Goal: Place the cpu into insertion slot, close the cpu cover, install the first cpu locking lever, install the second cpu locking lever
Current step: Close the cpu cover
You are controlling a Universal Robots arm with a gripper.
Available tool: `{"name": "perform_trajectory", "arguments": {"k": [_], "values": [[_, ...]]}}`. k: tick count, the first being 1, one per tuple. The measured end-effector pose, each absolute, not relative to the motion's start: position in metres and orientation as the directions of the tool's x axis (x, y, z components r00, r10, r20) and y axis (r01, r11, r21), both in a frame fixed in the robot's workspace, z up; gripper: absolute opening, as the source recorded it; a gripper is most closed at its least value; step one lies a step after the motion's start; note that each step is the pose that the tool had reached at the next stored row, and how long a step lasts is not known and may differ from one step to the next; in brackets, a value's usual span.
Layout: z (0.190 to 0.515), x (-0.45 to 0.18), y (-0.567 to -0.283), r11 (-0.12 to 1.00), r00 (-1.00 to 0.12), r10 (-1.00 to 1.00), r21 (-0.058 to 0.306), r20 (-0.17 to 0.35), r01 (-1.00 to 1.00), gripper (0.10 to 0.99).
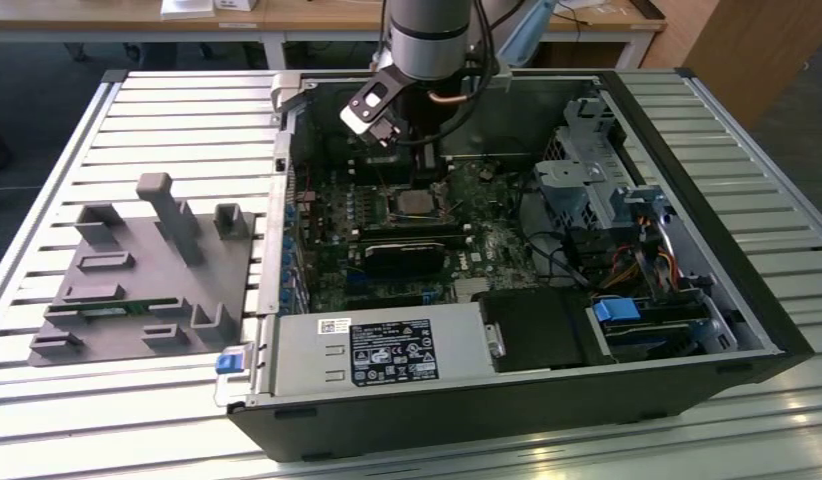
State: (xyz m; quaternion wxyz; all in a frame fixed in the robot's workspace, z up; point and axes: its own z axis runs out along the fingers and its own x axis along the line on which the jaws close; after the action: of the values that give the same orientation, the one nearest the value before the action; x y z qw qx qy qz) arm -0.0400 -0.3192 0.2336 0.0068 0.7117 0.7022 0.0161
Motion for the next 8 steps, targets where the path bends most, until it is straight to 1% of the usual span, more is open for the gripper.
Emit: {"name": "perform_trajectory", "arguments": {"k": [8], "values": [[0.251,-0.040,-0.319,-0.014,0.013,1.000,0.032,0.013,0.999,0.106]]}}
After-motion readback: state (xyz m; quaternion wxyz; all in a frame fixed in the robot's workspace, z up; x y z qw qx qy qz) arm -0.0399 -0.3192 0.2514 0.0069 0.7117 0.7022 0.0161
